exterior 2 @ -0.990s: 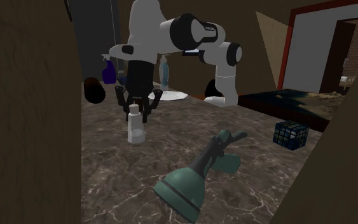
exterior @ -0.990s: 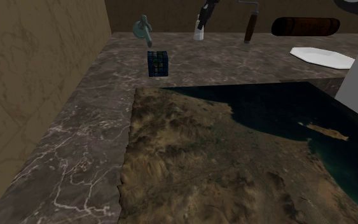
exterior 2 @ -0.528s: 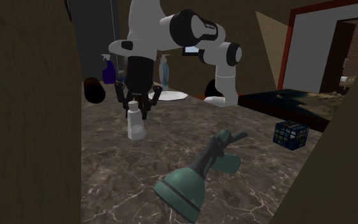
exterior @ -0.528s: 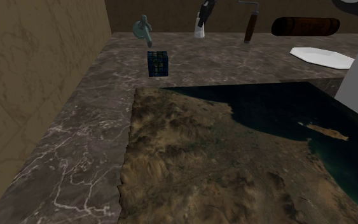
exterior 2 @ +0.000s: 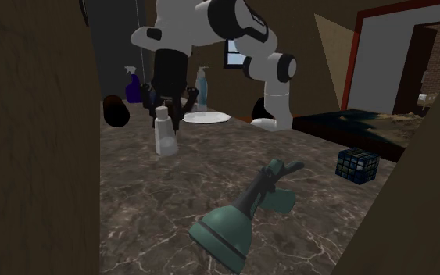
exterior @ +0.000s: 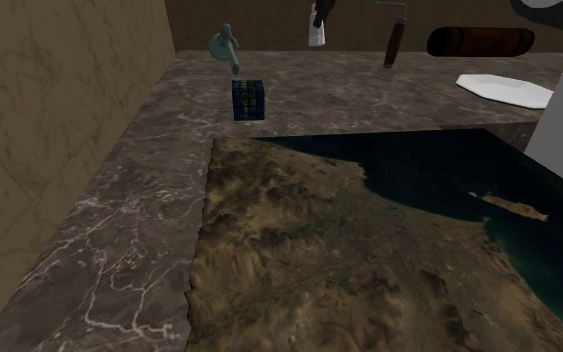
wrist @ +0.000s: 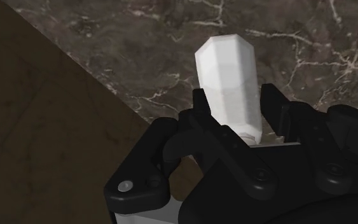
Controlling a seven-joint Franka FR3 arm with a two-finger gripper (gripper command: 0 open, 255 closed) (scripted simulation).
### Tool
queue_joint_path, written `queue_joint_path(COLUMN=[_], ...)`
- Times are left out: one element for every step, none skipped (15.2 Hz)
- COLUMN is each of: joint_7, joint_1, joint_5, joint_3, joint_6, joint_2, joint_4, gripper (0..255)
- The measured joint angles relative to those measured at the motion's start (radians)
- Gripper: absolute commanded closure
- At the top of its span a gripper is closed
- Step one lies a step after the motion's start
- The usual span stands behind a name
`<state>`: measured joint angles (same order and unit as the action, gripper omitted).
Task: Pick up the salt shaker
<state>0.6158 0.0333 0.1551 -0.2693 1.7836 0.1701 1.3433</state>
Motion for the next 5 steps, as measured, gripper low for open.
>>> queue_joint_path(joint_7=[-0.002, -0.003, -0.003, -0.005, -0.005], joint_1=[0.001, 0.002, 0.005, 0.007, 0.008], joint_5=[0.001, 0.003, 0.005, 0.007, 0.009], joint_3=[0.000, 0.000, -0.001, -0.001, -0.002], joint_6=[-0.014, -0.032, -0.049, -0.068, -0.077], joint_2=[0.006, 0.011, 0.020, 0.028, 0.032], joint_4=[-0.020, -0.043, -0.069, -0.095, -0.109], gripper=[255, 255, 255, 255, 255])
